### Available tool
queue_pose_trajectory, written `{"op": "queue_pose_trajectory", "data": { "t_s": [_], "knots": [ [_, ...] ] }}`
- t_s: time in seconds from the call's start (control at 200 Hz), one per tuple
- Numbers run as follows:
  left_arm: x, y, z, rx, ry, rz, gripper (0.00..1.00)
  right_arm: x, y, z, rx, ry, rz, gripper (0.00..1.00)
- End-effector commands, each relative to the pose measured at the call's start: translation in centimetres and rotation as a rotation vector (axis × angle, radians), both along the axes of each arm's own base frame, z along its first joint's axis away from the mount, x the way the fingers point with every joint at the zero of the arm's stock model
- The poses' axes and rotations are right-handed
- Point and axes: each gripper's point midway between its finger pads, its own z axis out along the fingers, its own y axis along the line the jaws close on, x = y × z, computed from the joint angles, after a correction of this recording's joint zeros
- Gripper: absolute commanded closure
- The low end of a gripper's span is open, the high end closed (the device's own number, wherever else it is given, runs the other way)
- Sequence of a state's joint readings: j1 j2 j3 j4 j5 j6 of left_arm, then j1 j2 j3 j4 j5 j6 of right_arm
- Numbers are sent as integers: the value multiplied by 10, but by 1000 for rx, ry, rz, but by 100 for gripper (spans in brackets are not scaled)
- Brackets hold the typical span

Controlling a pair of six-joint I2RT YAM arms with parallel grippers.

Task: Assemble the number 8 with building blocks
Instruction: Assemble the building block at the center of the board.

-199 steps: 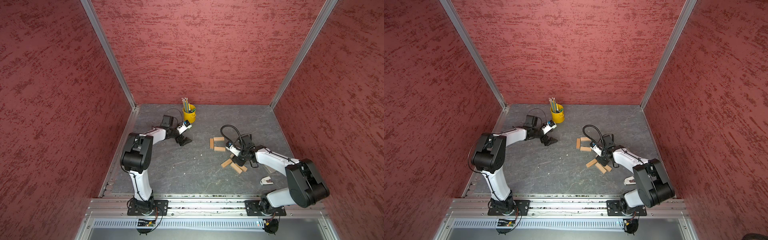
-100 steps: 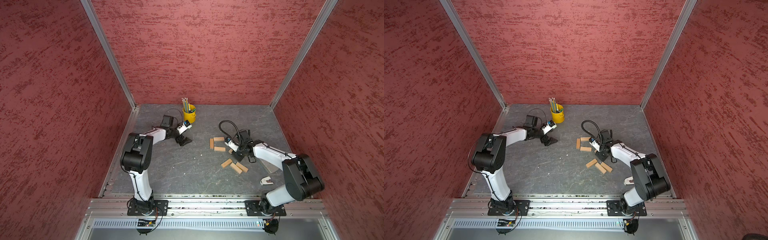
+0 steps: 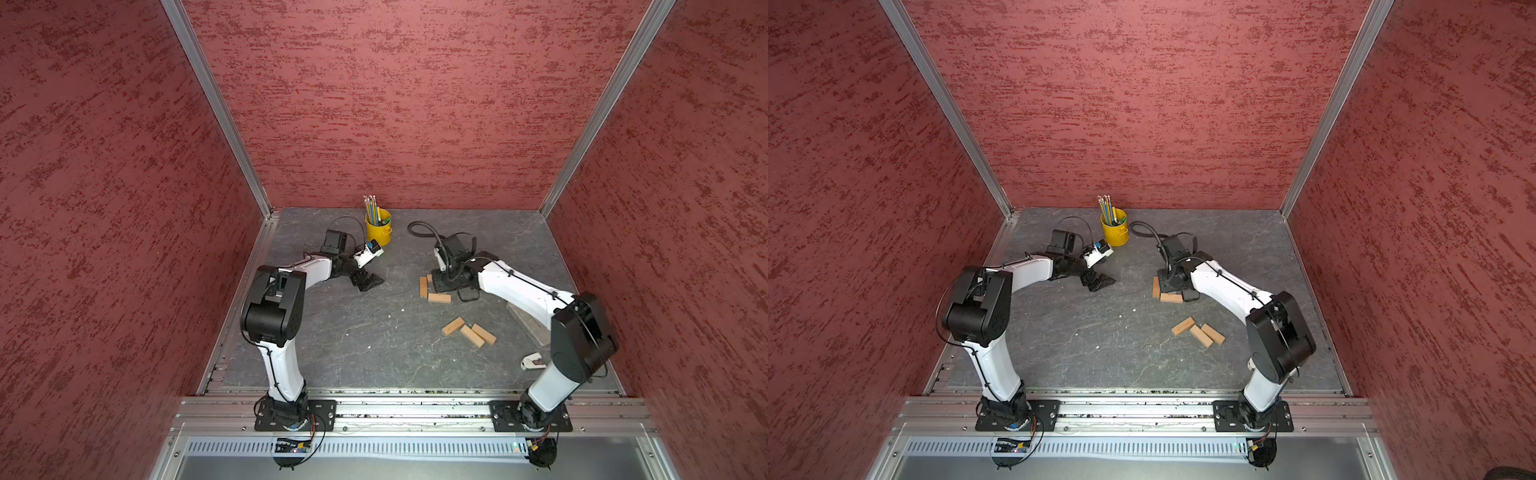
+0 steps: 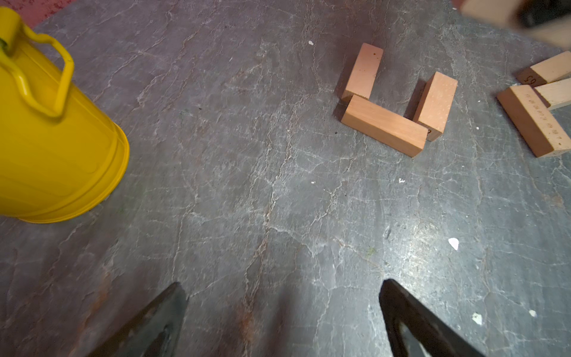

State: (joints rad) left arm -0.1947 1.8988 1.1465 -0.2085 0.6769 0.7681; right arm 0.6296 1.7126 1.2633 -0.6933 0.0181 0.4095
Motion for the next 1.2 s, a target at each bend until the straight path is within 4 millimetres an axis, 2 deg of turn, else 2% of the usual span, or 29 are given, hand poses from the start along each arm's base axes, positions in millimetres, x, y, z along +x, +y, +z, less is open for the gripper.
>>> {"op": "queue_pose_trajectory", "data": {
  "t_s": [0.0,0.12,0.24,0.306,0.511,0.641,0.817,1.197],
  "knots": [
    [-1,-3,-1,2,-13,-12,1,-50,22,-2,69,168,-152,100],
    [0,-3,-1,2,-12,-9,1,-70,30,7,152,135,-183,100],
    [2,-2,0,-2,-10,-4,1,-81,24,4,170,135,-233,100],
    [2,-3,0,-2,-6,-6,1,-85,19,-2,120,140,-249,100],
    [1,-3,-1,3,-7,-9,0,-72,6,-13,17,93,-358,100],
    [1,-2,0,-7,0,-11,1,-69,10,-20,2,96,-346,100],
    [1,1,6,-39,-2,-9,0,-60,24,-45,-75,137,-265,100],
    [-2,0,6,-40,2,-20,1,-60,25,-55,-161,169,-223,100]
  ]
}}
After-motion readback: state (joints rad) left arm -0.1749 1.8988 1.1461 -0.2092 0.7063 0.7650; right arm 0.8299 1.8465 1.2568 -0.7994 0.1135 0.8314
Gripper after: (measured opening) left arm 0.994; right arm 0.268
